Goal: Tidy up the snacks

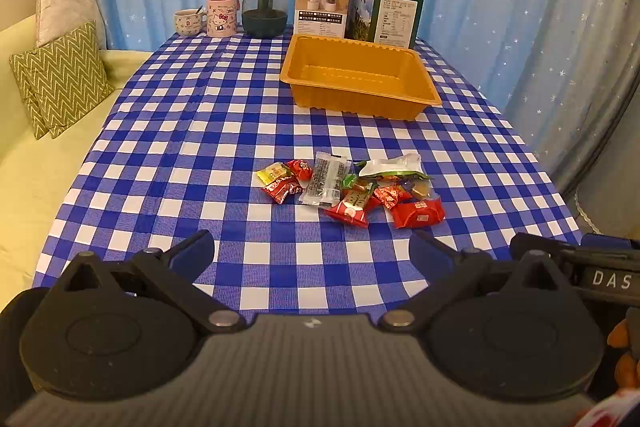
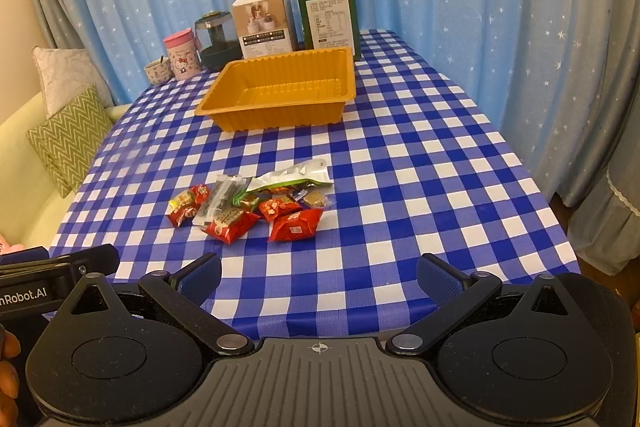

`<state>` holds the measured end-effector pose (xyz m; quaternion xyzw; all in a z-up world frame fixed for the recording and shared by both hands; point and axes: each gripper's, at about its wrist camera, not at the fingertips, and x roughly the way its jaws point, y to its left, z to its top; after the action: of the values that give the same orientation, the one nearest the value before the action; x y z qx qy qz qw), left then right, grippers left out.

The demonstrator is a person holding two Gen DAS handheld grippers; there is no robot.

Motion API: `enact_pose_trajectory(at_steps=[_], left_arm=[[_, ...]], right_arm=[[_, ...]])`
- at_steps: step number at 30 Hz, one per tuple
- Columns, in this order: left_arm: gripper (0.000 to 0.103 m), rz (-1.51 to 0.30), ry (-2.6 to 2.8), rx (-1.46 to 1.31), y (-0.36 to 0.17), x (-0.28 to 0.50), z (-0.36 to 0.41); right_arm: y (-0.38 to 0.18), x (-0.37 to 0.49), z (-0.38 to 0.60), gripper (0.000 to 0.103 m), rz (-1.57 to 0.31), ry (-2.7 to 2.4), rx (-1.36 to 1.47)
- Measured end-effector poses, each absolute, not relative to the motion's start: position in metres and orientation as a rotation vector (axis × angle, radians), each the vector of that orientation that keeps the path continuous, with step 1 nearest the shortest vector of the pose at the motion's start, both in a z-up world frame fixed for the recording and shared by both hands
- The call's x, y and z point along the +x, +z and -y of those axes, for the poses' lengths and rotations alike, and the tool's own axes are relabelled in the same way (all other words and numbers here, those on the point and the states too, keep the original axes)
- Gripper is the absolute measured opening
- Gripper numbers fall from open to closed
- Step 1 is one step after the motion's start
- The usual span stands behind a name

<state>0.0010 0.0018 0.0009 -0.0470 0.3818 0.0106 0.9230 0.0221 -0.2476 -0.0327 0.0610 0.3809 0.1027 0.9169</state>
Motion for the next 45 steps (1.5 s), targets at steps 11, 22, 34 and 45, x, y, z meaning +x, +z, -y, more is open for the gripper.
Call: enact_pose_trajectory(at_steps=[11,22,34,45], left_arm=[[0.103,-0.782,0.021,-0.095,0.0016,0.0008,-0.0011],[0.103,-0.780,0.020,-0.094,0.0020,0.0011,-0.0006],[0.103,-0.780,0.019,-0.093,0.0021,0.0012,0.0004],[0.103,-0.777,0.016,-0.093,0.0017,0.0015,0.0027]], right_arm=[[-0.0320,0.0215,0.2479,0.103,-0.781,0.211,0.123],[-0.0312,0.0224,0.2481,0.103,-0.780,0.210,0.125],[-0.0306,0.0230,0.2486,0.103,-0.780,0.209,0.124],[-0.0307,0.0234,0.2487,0.103,-0.779,0.210,0.125]])
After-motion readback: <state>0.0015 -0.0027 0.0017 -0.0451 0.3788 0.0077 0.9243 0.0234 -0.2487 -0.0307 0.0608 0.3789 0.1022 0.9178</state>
